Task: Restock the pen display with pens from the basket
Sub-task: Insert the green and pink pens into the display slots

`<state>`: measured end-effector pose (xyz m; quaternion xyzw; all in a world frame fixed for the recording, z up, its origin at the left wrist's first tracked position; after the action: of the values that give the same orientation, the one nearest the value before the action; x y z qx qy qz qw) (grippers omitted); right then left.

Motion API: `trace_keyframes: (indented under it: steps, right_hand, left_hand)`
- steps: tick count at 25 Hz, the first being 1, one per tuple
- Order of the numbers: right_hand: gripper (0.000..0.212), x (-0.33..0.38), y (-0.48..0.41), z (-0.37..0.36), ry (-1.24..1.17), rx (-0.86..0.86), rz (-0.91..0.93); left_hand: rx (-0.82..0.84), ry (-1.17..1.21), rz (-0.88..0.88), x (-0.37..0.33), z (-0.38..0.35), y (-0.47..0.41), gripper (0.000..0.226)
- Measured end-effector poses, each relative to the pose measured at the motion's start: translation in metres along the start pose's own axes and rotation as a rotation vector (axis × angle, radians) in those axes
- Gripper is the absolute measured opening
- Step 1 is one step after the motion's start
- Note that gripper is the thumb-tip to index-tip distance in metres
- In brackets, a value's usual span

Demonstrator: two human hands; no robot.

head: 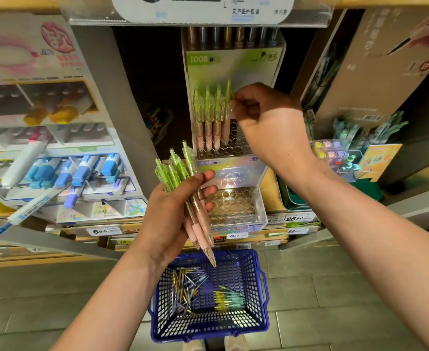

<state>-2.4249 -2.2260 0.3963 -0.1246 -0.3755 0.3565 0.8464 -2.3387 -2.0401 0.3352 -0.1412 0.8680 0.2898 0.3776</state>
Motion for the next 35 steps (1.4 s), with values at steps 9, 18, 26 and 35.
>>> trace_keyframes:
  steps: [9, 18, 26, 35]
  right_hand:
    - [0.012, 0.004, 0.015, 0.003, 0.123, 0.209, -0.167]
    - [0.013, 0.034, 0.055, 0.006, -0.394, 0.565, -0.397]
    - [0.015, 0.025, 0.019, 0.025, -0.498, -0.023, -0.399]
    - [0.014, 0.044, 0.013, 0.000, -0.211, -0.010, -0.108]
  left_hand:
    - [0.043, -0.019, 0.009, 0.000, 0.001, -0.001, 0.039]
    - [0.103, -0.127, -0.030, -0.002, -0.003, -0.003, 0.029]
    - [0.020, -0.061, -0.015, -0.003, 0.009, -0.003, 0.024]
    - [0.012, -0.040, 0.030, -0.002, 0.009, 0.005, 0.039]
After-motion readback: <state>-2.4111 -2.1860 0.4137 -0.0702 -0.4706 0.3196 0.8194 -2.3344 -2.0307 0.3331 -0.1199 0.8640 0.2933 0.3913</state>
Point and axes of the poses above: each hand's wrist, its own y-axis away from the middle knuckle, its own z-axis out of the back of the hand, x = y × z, the point moved 1 cm from there along -y, towards the middle knuckle, and after that the axes turned 6 degrees about y, right-handed, at the moved point
